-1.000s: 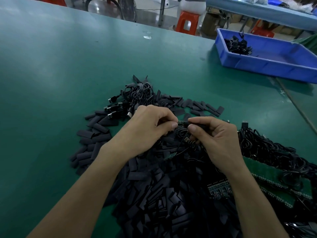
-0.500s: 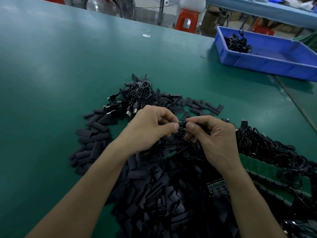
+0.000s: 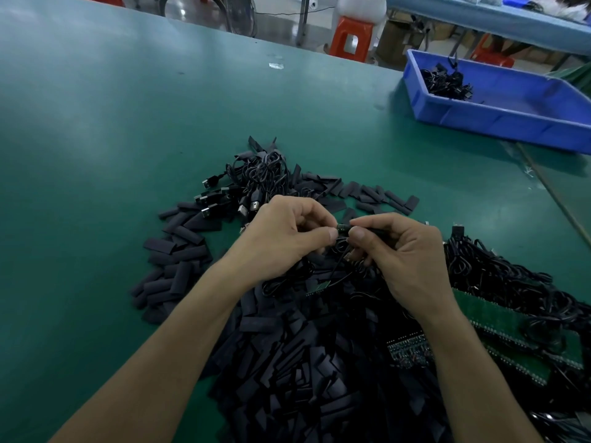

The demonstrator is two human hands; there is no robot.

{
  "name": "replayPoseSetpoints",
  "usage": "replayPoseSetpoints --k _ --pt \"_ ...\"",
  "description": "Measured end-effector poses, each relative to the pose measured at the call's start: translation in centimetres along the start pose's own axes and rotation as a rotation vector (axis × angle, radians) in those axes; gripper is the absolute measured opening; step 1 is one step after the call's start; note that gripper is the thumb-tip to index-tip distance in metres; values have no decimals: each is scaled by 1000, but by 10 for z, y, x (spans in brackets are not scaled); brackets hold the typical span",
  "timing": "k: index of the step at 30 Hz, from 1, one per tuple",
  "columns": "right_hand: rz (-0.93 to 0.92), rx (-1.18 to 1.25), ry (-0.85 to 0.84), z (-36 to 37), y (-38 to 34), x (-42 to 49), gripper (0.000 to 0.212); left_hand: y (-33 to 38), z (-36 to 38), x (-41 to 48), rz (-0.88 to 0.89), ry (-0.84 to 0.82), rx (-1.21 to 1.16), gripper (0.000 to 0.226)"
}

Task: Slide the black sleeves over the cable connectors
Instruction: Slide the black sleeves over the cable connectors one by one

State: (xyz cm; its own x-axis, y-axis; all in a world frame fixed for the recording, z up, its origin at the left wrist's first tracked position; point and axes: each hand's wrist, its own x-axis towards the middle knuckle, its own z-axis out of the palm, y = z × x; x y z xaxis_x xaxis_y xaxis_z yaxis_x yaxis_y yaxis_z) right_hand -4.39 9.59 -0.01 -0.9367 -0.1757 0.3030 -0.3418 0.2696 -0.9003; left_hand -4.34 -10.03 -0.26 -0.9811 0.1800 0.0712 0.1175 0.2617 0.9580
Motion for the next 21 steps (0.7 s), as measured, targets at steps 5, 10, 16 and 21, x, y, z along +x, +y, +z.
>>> replayPoseSetpoints --k 5,10,16,21 --pt "0 47 -23 1 -1 -2 23 -1 0 0 -10 37 -54 10" --pt "-41 -26 -17 2 1 -2 24 0 0 0 -40 34 -58 7" --pt "-55 21 18 6 4 -4 15 1 -3 -1 -13 19 -11 6" --pt "-36 66 -4 9 5 -4 19 2 -1 -2 29 3 99 10"
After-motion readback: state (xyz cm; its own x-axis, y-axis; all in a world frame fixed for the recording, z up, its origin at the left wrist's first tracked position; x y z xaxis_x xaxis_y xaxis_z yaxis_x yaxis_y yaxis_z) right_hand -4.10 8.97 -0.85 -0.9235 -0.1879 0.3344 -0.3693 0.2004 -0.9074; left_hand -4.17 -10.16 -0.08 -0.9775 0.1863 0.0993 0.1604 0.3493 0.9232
